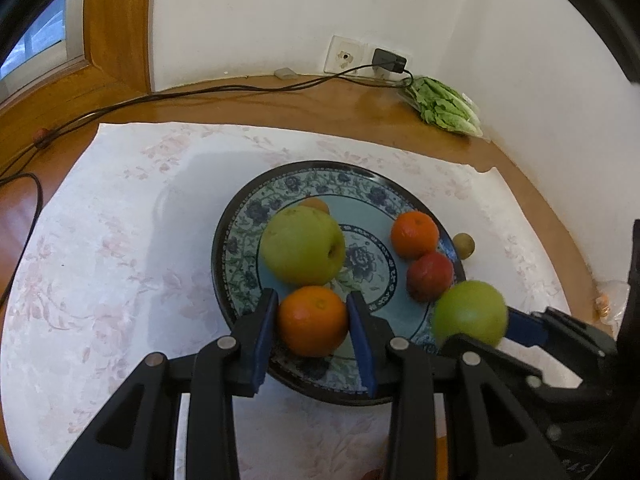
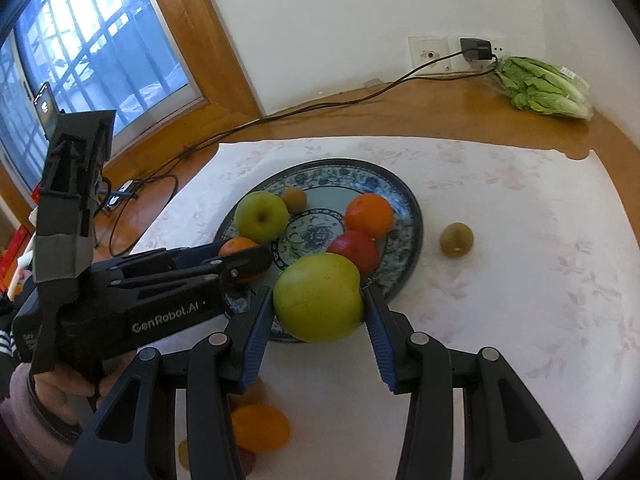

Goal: Organize fruits
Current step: 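Carry the green apple in the right gripper and the orange in the left gripper over the plate, then lower the green apple onto the plate with the right gripper while the left gripper releases the orange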

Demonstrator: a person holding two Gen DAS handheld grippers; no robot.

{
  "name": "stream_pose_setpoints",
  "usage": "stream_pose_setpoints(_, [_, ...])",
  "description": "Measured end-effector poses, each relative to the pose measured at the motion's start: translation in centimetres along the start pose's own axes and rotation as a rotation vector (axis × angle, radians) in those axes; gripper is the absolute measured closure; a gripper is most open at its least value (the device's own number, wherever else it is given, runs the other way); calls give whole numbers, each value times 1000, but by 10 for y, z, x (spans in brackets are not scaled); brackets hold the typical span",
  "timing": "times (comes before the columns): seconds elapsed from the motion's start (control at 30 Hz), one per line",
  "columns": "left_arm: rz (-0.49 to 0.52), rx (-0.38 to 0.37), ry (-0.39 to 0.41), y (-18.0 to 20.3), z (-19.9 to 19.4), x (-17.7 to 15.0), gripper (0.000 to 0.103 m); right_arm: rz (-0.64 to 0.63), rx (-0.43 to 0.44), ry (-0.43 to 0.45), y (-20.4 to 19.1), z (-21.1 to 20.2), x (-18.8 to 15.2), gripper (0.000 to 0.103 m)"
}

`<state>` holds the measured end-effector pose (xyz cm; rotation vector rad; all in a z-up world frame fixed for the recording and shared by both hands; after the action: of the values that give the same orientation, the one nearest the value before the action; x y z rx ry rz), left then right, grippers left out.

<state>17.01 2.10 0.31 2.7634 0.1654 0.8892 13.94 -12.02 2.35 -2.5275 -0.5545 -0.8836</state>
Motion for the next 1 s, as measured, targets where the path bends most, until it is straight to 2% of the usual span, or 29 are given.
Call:
stream_pose_setpoints(0.4, [-2, -7, 13, 1, 1, 0, 66, -38, -52, 59, 2, 20, 1, 56])
stream_pose_setpoints(0.7, [6, 0, 9, 3, 2, 0, 66, -19, -29, 69, 5, 19, 1, 55])
stream_pose_setpoints(0.83, [-3, -9, 3, 2, 1, 0, 65, -10, -9, 81, 5, 14, -1, 49])
stream_pose_setpoints(0.93, [-6, -15, 1, 1, 0, 1, 59, -2, -14, 87, 3, 5, -3, 39])
stream_pose_setpoints(1.0, [-8, -14, 0, 2, -3, 1, 53, -1, -21, 103, 4, -2, -5, 37])
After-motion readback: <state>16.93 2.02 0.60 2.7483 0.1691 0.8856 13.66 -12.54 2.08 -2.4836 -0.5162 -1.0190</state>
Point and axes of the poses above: each gripper's, at about its wrist camera, not at the fingertips, and z roughly the way its jaws point, y to its right, x to its top, the point moved 2 cm from there along z, roughly the way its jaws point, and after that the axes turned 4 degrees about -z, right-handed, at the moved point
